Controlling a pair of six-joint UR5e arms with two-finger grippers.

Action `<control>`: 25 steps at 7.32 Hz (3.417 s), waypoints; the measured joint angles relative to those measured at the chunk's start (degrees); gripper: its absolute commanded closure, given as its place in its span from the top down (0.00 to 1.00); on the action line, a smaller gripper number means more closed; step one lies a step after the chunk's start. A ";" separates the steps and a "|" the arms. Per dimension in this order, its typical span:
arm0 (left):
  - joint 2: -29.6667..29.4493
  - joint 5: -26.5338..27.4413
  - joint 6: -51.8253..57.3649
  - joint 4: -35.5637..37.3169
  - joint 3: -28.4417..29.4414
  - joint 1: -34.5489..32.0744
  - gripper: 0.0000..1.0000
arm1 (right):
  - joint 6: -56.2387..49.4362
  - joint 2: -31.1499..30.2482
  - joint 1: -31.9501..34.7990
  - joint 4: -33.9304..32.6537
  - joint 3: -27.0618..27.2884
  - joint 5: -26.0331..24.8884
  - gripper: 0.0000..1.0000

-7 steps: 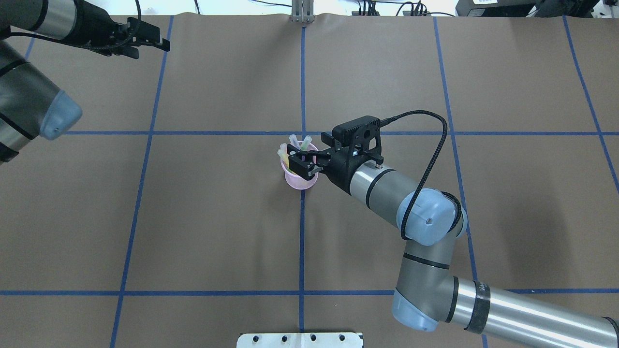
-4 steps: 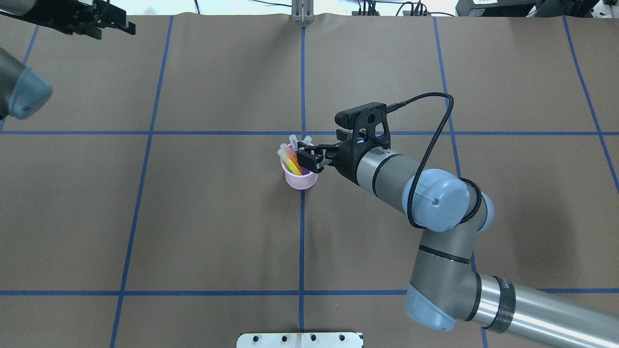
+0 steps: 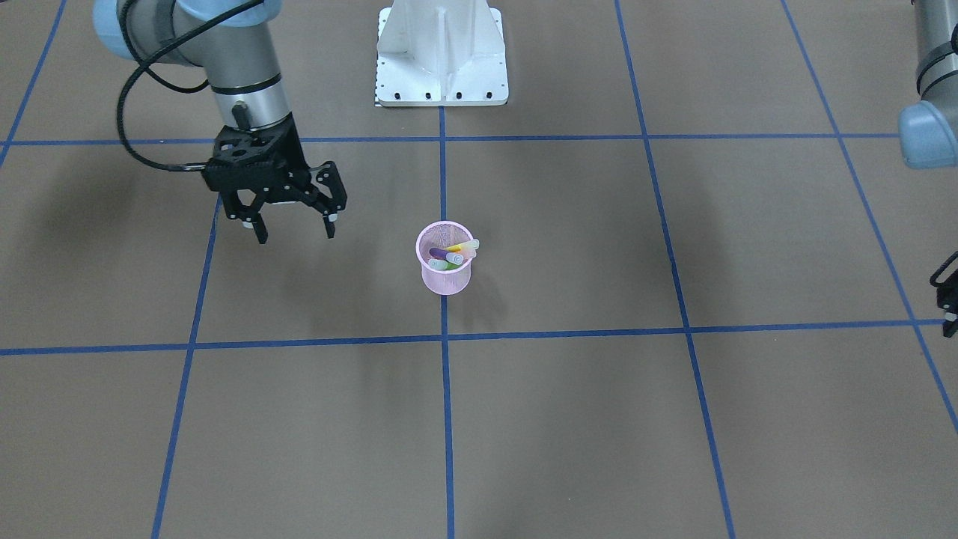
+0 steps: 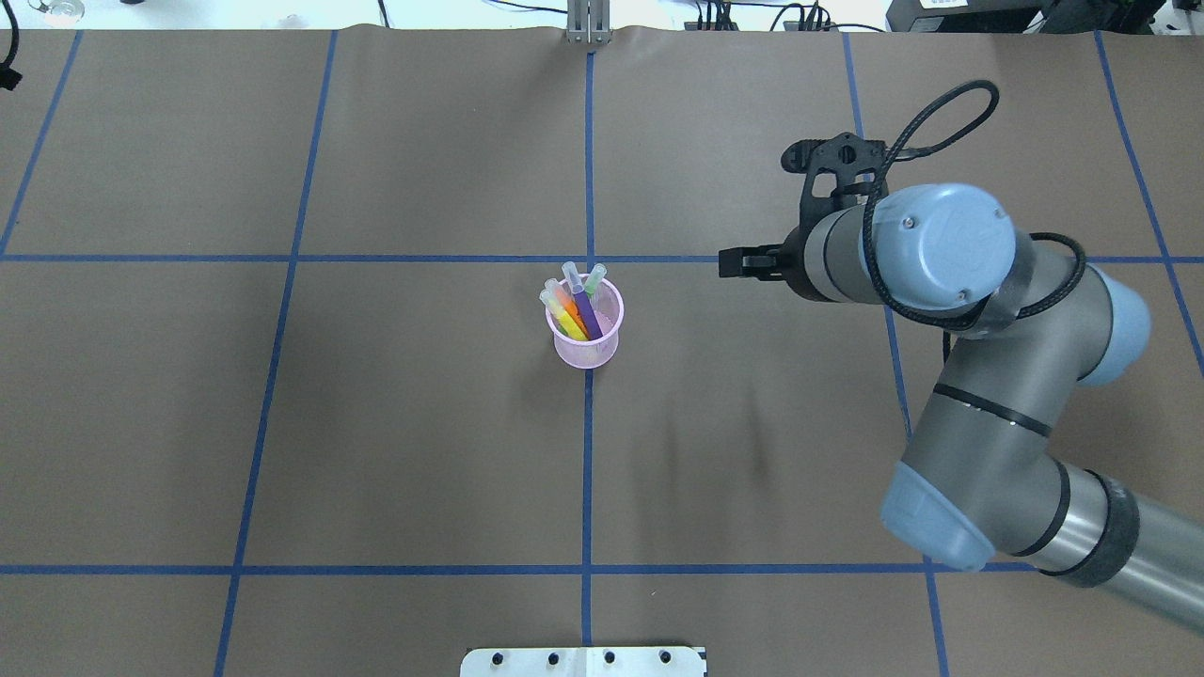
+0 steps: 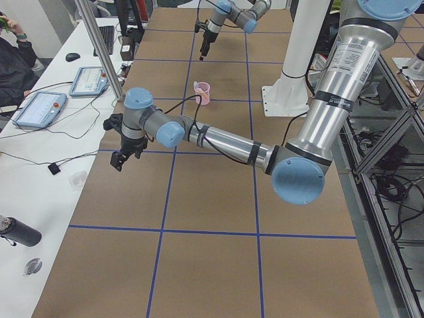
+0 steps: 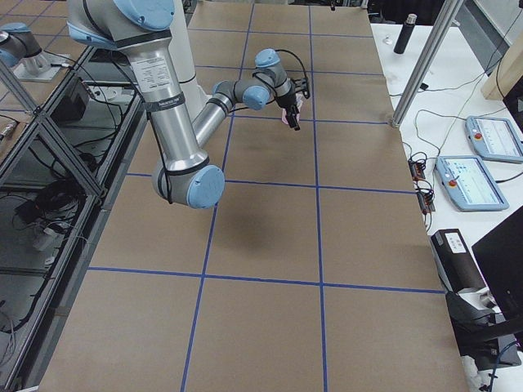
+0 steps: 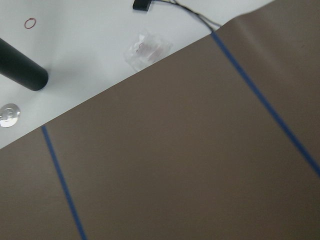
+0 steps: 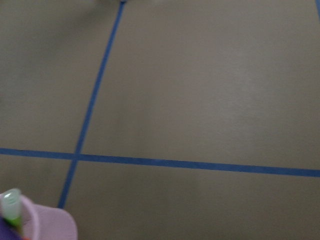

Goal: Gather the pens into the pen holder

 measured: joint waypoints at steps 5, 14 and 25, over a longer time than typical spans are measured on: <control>12.66 2.06 1.92 -22.91 10.45 -1.36 1.00 | -4.83 -7.11 14.81 -1.42 -5.03 9.65 1.00; 22.26 -15.64 2.54 16.50 -15.17 -10.51 1.00 | -64.44 -23.32 53.57 -1.66 -23.26 40.39 1.00; 25.12 -16.89 5.29 16.67 -15.17 -13.82 1.00 | -61.68 -26.23 55.39 -11.34 -12.27 46.47 1.00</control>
